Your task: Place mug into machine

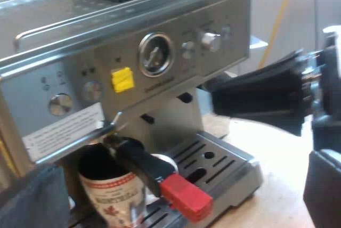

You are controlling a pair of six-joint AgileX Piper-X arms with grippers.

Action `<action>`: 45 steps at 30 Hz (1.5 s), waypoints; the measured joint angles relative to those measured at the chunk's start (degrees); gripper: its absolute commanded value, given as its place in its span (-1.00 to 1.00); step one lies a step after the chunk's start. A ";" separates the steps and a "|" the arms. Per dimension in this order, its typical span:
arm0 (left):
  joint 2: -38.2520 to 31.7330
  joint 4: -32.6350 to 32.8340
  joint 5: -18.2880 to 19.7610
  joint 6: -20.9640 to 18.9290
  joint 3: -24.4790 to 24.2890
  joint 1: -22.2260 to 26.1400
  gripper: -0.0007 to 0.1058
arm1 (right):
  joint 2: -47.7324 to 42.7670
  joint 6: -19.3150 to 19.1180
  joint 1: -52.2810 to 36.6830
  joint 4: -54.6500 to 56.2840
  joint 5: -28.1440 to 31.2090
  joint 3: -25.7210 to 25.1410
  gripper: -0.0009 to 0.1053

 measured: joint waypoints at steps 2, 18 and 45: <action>0.00 -0.02 0.22 0.03 0.00 0.00 0.72 | 2.08 0.00 0.00 -0.20 0.00 -1.19 -0.98; 0.00 0.11 0.64 -0.04 0.00 0.00 0.72 | 15.79 -2.78 -0.32 -0.64 9.05 -14.37 -0.98; 0.00 0.11 0.64 -0.04 0.00 0.00 0.72 | 19.68 -4.47 -2.68 -0.94 15.81 -19.31 -0.98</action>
